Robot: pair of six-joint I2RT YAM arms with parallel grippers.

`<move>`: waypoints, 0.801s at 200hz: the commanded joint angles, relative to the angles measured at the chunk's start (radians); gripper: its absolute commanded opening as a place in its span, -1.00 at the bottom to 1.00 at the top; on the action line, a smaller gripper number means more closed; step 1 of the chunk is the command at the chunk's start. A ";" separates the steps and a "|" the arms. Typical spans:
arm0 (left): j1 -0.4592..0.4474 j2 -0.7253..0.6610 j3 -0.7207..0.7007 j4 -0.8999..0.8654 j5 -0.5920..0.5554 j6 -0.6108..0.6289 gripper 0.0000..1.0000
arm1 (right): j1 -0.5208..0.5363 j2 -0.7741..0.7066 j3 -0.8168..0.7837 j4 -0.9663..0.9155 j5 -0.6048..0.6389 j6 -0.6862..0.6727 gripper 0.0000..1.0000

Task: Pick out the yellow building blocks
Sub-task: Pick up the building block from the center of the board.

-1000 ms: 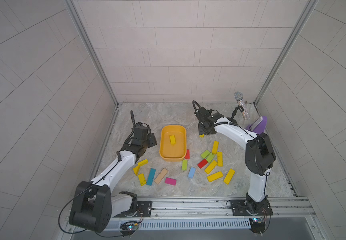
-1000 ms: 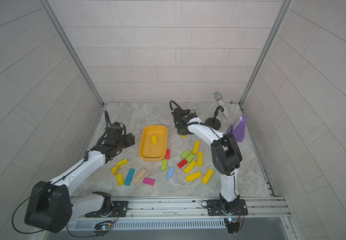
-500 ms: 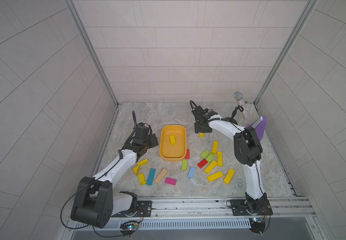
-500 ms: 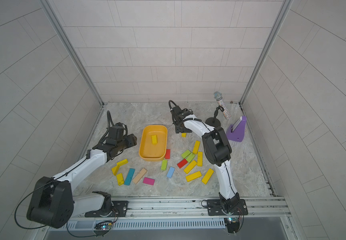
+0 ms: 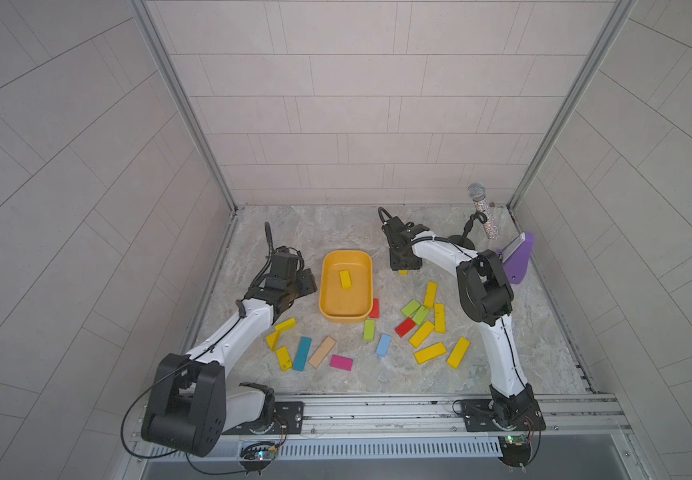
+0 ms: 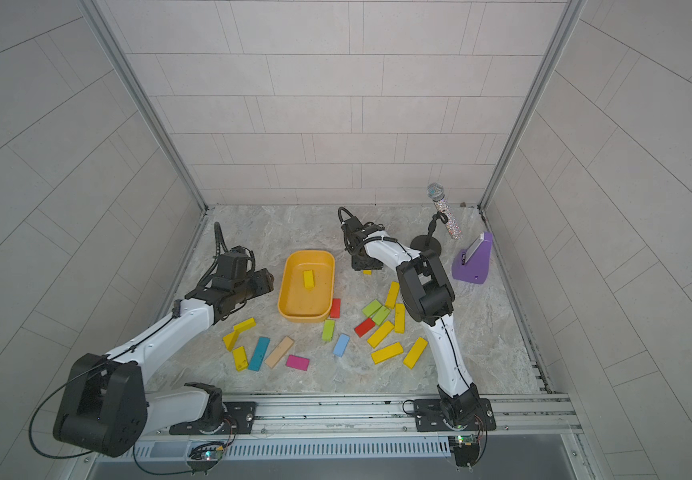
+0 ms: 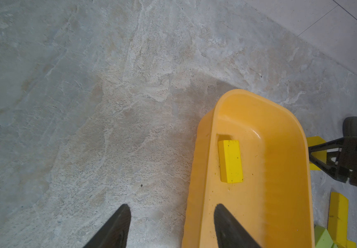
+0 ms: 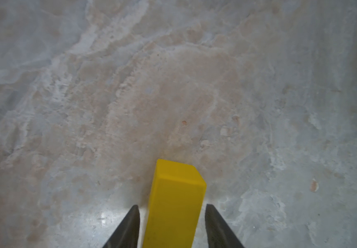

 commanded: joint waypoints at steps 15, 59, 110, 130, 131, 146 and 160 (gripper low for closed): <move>0.005 -0.021 0.001 -0.016 -0.027 -0.017 0.33 | -0.004 0.032 0.025 -0.038 0.006 0.018 -0.16; 0.007 -0.023 -0.003 -0.014 -0.032 -0.018 0.33 | -0.005 0.022 0.010 -0.030 -0.010 0.020 -0.46; 0.007 -0.021 -0.003 -0.010 -0.024 -0.020 0.33 | -0.005 -0.039 -0.020 -0.007 -0.020 0.015 -0.64; 0.006 -0.022 -0.005 -0.008 -0.020 -0.021 0.33 | -0.004 -0.086 -0.045 0.006 -0.026 0.009 -0.66; 0.005 -0.022 -0.006 -0.007 -0.020 -0.021 0.33 | -0.005 -0.089 -0.047 0.006 -0.026 0.008 -0.66; 0.006 -0.018 -0.008 0.000 -0.009 -0.024 0.33 | -0.003 -0.139 -0.075 0.012 -0.027 0.003 -0.66; 0.006 -0.011 -0.013 0.015 0.006 -0.029 0.33 | 0.002 -0.199 -0.119 0.028 -0.030 -0.002 -0.66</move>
